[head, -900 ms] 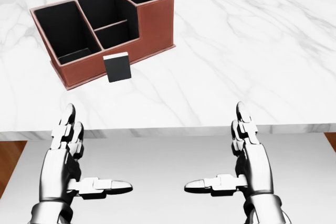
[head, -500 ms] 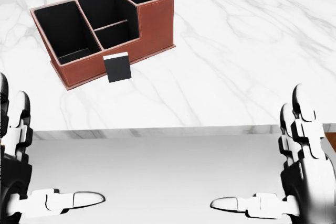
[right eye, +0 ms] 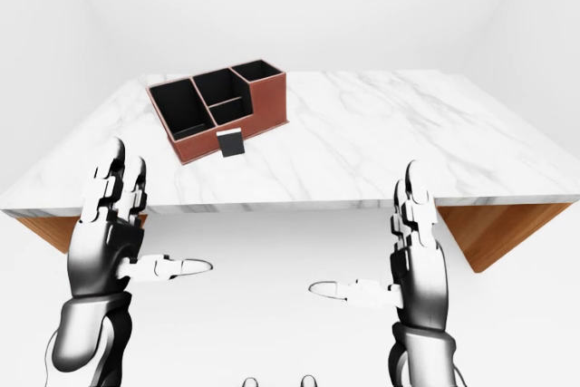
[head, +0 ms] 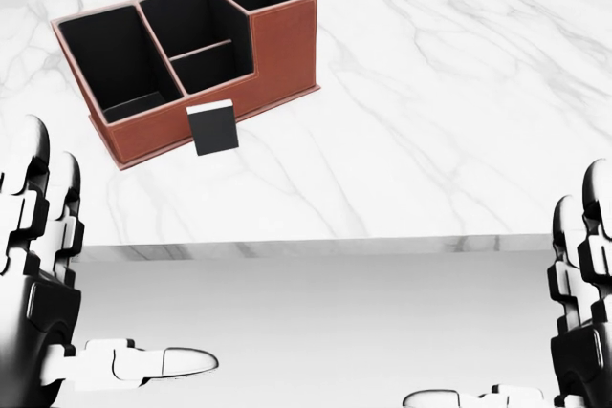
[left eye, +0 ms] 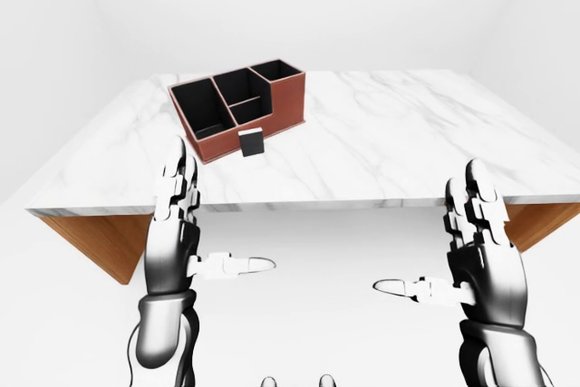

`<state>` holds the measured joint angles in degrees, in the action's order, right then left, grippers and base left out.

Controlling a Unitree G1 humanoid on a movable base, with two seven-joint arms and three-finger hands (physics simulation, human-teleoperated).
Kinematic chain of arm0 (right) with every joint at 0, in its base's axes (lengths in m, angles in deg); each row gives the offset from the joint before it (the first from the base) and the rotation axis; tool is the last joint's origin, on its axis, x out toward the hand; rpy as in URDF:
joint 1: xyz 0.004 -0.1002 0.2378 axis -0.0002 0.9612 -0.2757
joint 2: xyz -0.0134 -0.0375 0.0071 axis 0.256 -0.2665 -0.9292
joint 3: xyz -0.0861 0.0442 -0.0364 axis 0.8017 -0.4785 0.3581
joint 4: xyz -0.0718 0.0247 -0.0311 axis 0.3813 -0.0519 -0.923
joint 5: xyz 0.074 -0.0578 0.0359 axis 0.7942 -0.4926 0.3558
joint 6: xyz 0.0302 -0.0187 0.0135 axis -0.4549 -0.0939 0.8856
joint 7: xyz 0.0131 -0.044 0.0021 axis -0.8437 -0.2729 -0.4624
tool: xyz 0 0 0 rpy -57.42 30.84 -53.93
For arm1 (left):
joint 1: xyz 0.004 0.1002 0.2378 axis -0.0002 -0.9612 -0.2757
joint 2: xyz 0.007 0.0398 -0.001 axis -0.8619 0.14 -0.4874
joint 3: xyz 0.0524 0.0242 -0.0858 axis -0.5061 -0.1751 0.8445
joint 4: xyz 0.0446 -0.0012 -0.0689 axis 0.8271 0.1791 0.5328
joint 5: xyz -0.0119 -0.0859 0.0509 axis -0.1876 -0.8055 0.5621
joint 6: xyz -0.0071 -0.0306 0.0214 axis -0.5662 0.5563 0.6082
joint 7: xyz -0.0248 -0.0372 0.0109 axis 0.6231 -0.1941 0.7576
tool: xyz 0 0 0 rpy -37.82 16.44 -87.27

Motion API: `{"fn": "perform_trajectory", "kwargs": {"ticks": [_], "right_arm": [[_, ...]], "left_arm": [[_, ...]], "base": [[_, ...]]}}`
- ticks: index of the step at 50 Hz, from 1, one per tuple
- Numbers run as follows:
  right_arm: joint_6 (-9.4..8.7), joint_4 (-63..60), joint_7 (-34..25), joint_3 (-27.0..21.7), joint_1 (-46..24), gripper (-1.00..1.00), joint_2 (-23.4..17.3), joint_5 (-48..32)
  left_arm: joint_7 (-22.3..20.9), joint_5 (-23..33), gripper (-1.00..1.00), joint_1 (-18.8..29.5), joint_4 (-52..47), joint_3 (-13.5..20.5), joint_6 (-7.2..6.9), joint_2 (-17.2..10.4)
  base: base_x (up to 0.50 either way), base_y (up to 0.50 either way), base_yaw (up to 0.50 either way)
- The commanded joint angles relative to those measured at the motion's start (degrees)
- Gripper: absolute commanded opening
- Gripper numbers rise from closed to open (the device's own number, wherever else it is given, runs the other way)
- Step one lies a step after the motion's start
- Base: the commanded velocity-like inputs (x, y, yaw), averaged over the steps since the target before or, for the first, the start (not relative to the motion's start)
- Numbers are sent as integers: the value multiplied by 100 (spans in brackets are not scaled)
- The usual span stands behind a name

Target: Pick up the book and place it in the left compartment of the caddy.

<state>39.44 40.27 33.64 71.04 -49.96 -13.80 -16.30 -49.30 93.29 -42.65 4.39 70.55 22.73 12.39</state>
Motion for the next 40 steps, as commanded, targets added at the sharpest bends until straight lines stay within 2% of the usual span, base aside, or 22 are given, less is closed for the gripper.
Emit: {"fn": "perform_trajectory", "kwargs": {"ticks": [1, 10, 16, 23, 32, 40], "right_arm": [[0, 148, 58, 159, -246, 100, -122, -51], [0, 35, 175, 471, -657, 100, -288, -222], [0, 193, 259, 461, -696, 100, -293, -59], [0, 466, 253, 497, -812, 100, -363, -29], [0, 276, 345, 592, -952, 100, -380, -204], [0, 291, 378, 580, -838, 100, -392, -269]], "left_arm": [[53, 124, 100, -68, -143, -35, 0, -14], [22, 182, 100, -122, -213, 25, 0, -29], [-31, 216, 100, -163, -367, 196, 0, 12], [85, 354, 100, -125, -84, 140, 0, 39], [21, 88, 100, -248, -278, 335, 0, 79], [-33, 63, 100, -348, -336, 462, 0, 117]], "base": [[50, 0, 0], [50, 0, 0], [50, 0, 0], [50, 0, 0], [50, 0, 0], [50, 0, 0]]}}
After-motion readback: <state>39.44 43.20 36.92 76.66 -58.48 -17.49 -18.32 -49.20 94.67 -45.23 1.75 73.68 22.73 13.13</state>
